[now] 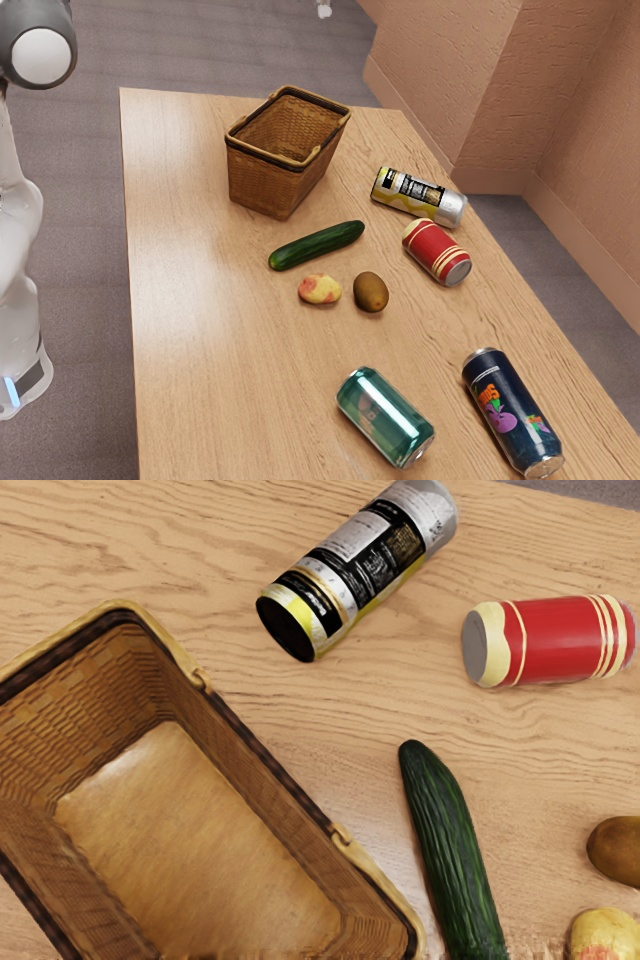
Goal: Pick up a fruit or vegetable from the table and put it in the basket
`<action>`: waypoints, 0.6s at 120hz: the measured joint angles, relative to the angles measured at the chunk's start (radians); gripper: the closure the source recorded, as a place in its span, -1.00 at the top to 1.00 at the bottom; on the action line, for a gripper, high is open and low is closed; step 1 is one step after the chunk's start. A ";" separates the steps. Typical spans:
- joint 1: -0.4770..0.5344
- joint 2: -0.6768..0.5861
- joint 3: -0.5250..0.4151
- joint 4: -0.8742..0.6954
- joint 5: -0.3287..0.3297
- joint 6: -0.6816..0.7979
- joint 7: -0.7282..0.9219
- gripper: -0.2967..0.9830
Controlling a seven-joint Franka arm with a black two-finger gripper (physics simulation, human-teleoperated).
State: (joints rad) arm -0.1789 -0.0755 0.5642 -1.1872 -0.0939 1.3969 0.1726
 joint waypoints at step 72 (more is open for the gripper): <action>-0.101 0.196 -0.157 -0.145 0.032 0.018 0.060 0.51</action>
State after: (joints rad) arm -0.2797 0.1201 0.4068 -1.3321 -0.0615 1.4151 0.2326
